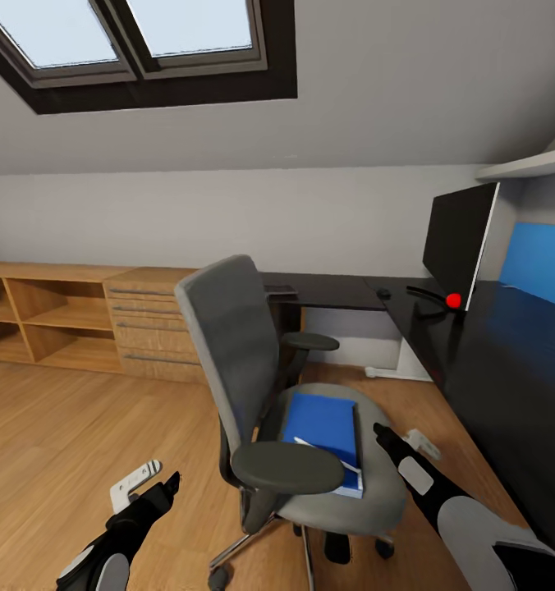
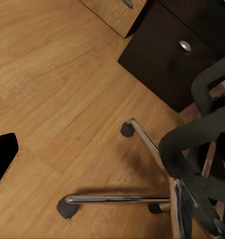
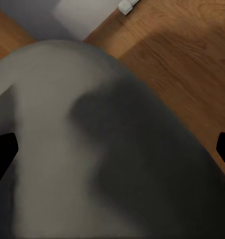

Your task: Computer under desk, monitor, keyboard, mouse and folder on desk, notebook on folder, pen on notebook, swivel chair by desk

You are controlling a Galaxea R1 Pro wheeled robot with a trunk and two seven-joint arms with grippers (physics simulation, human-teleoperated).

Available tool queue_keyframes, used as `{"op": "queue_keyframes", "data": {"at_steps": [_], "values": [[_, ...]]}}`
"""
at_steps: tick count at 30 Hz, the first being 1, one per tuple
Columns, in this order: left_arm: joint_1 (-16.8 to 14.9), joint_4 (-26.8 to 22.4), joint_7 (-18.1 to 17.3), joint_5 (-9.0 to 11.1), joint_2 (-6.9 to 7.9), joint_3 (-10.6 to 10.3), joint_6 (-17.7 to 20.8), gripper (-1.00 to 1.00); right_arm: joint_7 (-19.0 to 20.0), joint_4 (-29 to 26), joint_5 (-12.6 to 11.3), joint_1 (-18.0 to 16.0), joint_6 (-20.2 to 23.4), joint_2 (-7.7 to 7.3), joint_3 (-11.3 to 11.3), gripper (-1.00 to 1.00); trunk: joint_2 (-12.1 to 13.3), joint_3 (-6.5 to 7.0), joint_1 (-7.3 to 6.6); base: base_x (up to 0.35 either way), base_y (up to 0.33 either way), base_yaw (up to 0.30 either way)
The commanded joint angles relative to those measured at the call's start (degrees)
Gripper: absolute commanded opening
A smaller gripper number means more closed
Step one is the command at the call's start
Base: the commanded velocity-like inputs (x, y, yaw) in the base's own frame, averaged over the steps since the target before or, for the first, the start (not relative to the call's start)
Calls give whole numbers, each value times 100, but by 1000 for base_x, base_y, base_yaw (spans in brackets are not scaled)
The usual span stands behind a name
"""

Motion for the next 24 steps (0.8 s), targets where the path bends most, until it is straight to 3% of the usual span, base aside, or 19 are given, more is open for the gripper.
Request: {"op": "queue_keyframes", "data": {"at_steps": [1,24], "values": [[-2,-7,37,60,-3,2,21,100,10,8,-94,1,-12,9,11,100,-2,-11,0,0,0,203],[-2,-6,38,60,-11,-14,24,100,17,-2,-92,1,-12,22,15,100,-2,-127,0,0,0,219]]}}
